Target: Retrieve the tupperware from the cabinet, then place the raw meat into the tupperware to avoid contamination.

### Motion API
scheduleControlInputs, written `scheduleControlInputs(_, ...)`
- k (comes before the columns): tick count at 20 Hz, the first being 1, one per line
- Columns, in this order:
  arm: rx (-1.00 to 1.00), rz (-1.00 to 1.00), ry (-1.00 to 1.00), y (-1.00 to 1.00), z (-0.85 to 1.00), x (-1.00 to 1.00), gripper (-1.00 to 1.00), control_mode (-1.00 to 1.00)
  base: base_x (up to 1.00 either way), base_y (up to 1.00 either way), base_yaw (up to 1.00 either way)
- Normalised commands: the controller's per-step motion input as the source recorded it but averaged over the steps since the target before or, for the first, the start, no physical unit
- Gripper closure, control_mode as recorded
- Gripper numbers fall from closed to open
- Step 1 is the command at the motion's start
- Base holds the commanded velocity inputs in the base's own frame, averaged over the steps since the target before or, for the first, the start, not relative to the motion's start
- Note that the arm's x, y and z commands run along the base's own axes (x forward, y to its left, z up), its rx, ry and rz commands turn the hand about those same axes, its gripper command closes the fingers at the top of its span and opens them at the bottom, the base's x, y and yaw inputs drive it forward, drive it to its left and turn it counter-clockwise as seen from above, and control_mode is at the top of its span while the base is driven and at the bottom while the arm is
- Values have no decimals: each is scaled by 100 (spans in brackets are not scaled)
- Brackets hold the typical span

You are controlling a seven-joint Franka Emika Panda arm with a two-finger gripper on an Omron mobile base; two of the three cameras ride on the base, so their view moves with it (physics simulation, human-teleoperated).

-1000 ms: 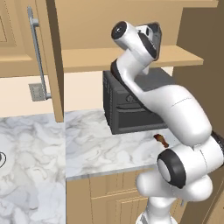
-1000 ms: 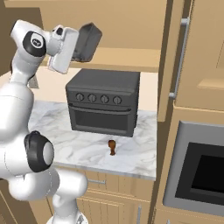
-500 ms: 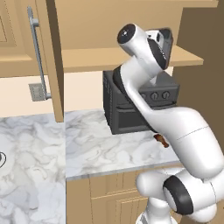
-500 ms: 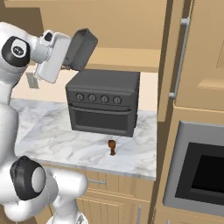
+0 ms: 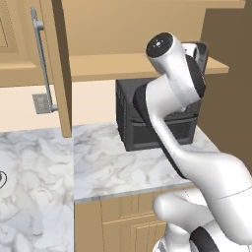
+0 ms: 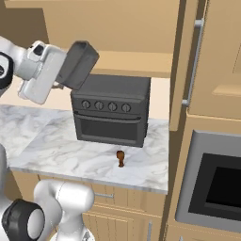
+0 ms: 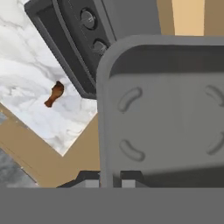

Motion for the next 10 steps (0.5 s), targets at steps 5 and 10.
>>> scheduleControlInputs(5, 10, 2, 2, 6, -24, -71, 100, -100, 0, 0, 0)
scheduleControlInputs(10, 10, 1, 5, 8, -29, -61, 100, -100, 0, 0, 0)
